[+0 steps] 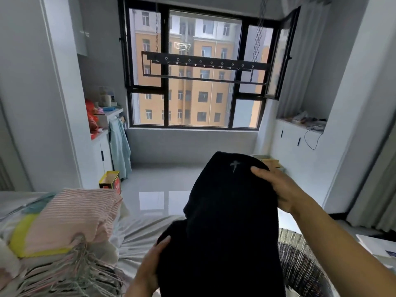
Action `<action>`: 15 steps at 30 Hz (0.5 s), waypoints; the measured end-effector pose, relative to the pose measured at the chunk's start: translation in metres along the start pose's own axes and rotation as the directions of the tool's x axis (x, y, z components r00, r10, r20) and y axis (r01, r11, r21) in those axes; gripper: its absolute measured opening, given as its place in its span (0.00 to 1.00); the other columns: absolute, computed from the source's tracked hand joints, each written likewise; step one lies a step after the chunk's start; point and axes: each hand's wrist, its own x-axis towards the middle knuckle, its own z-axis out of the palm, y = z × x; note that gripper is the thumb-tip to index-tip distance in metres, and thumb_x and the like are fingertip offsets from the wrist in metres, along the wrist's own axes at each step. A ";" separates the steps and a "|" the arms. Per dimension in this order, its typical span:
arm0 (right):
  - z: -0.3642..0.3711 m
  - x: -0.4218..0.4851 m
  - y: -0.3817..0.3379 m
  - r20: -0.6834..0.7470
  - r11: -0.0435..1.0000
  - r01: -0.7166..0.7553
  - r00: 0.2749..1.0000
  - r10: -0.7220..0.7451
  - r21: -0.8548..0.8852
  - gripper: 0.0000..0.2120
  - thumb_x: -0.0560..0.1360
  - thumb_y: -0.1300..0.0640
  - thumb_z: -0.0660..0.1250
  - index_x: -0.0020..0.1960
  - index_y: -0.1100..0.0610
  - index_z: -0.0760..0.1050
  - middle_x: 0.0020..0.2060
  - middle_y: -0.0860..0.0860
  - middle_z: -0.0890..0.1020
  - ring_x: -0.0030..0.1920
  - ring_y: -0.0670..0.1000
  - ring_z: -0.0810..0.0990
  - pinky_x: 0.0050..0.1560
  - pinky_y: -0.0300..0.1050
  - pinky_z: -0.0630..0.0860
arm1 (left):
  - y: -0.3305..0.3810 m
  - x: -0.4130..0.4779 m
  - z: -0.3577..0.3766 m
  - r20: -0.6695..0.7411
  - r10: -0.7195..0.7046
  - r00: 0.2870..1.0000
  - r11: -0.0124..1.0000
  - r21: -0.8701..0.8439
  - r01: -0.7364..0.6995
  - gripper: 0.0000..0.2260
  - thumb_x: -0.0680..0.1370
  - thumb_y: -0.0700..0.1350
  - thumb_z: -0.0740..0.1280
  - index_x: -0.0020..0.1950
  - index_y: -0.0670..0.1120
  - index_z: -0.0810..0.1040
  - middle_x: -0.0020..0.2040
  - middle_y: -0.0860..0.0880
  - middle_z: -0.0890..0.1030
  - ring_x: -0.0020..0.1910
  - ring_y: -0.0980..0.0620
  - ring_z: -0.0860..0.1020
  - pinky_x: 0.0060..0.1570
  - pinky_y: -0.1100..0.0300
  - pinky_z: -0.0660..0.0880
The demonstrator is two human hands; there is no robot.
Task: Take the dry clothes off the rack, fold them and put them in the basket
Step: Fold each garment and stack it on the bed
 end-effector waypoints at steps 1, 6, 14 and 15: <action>-0.005 0.003 0.004 -0.031 0.999 -0.004 1.000 0.002 -0.041 0.08 0.71 0.56 0.68 0.49 0.55 0.80 0.43 0.53 0.85 0.43 0.50 0.84 0.40 0.39 0.80 | 0.015 -0.006 -0.007 -0.014 0.049 0.999 0.999 0.023 -0.049 0.19 0.74 0.46 0.67 0.63 0.40 0.76 0.55 0.37 0.81 0.49 0.41 0.82 0.46 0.49 0.81; -0.016 0.013 0.023 -0.230 0.983 -0.066 0.973 0.026 -0.171 0.11 0.75 0.67 0.59 0.51 0.59 0.78 0.44 0.56 0.82 0.45 0.54 0.80 0.43 0.44 0.75 | 0.102 -0.028 -0.048 -0.077 0.193 0.978 0.979 0.086 -0.187 0.13 0.76 0.41 0.62 0.52 0.35 0.81 0.41 0.41 0.84 0.35 0.47 0.83 0.34 0.58 0.81; -0.003 0.025 0.053 -0.206 0.868 -0.271 0.958 0.200 -0.415 0.06 0.71 0.63 0.71 0.46 0.65 0.80 0.39 0.59 0.82 0.38 0.54 0.79 0.43 0.45 0.75 | 0.163 -0.054 -0.023 -0.056 0.394 0.918 0.878 0.318 -0.357 0.04 0.76 0.37 0.63 0.51 0.41 0.74 0.42 0.45 0.80 0.36 0.51 0.80 0.36 0.60 0.78; 0.001 0.027 0.059 -0.234 0.878 -0.258 0.957 0.173 -0.404 0.05 0.72 0.63 0.70 0.46 0.65 0.79 0.38 0.58 0.81 0.37 0.54 0.78 0.41 0.44 0.75 | 0.165 -0.056 -0.018 -0.082 0.407 0.910 0.865 0.355 -0.355 0.02 0.77 0.37 0.62 0.48 0.43 0.73 0.40 0.46 0.79 0.34 0.52 0.79 0.35 0.60 0.77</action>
